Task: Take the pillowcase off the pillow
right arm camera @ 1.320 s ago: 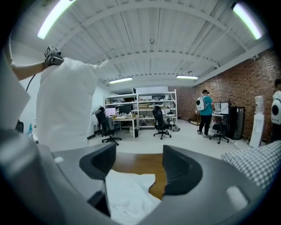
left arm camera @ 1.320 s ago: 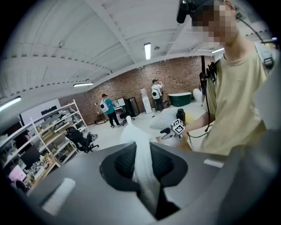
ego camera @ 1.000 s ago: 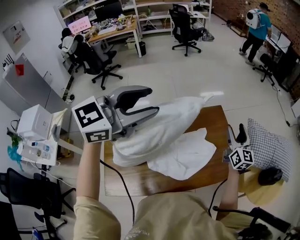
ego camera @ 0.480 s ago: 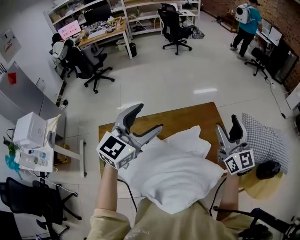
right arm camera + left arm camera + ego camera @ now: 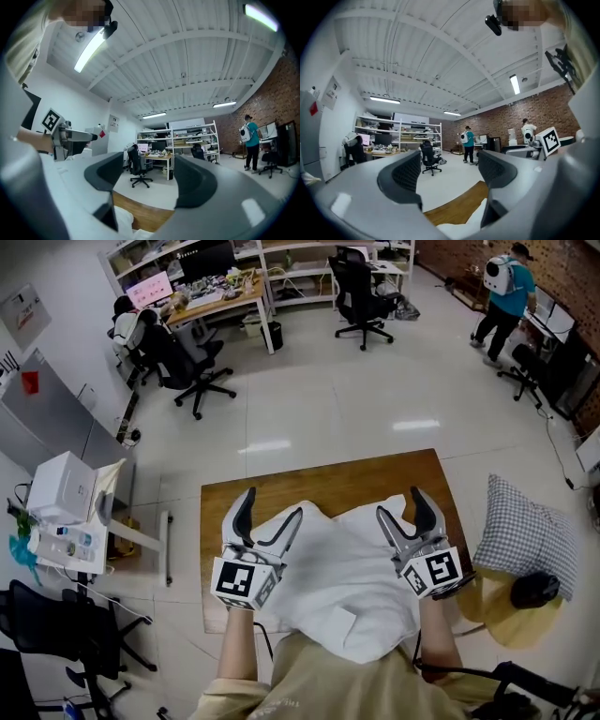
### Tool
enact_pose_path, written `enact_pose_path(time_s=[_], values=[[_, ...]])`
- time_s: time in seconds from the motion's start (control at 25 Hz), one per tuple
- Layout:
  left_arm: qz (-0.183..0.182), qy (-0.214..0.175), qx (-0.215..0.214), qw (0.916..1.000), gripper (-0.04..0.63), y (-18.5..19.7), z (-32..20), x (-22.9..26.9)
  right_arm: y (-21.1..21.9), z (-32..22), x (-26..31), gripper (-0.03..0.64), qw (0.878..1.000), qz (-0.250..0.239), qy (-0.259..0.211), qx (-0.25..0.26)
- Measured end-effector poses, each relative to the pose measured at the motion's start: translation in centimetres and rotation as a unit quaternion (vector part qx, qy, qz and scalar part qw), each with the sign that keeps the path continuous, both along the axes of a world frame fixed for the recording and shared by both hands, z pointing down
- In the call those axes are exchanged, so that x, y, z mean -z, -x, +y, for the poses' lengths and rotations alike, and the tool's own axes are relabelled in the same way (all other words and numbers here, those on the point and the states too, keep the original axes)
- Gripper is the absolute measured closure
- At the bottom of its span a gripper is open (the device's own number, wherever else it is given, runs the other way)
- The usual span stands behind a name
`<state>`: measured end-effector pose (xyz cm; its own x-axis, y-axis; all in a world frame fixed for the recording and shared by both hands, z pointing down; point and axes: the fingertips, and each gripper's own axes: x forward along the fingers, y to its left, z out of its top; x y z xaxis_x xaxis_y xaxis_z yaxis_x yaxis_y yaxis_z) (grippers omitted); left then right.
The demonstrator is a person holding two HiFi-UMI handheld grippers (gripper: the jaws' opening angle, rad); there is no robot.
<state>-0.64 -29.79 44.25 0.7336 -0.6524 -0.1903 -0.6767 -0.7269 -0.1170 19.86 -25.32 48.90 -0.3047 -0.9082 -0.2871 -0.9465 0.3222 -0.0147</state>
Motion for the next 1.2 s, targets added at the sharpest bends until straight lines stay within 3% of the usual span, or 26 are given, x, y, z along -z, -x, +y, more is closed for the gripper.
enact_pose_path(time_s=[0.28,0.52,0.88,1.2], values=[[0.014,0.018,0.076,0.9968,0.229,1.0,-1.1,-3.1,1.5,-1.3,-2.6,0.299,0.999,0.014,0.03,-0.012],[0.014,0.023,0.082,0.9963,0.229,1.5,-1.7,-4.0,2.6,-2.3,-2.9,0.299,0.999,0.017,0.035,-0.02],[0.004,0.021,0.128,0.9916,0.229,2.6,-3.2,-5.7,2.6,-3.1,-2.9,0.299,0.998,0.032,0.026,-0.051],[-0.004,0.036,0.121,0.992,0.23,2.1,-3.8,-7.6,2.7,-3.8,-2.8,0.299,0.997,0.039,0.027,-0.058]])
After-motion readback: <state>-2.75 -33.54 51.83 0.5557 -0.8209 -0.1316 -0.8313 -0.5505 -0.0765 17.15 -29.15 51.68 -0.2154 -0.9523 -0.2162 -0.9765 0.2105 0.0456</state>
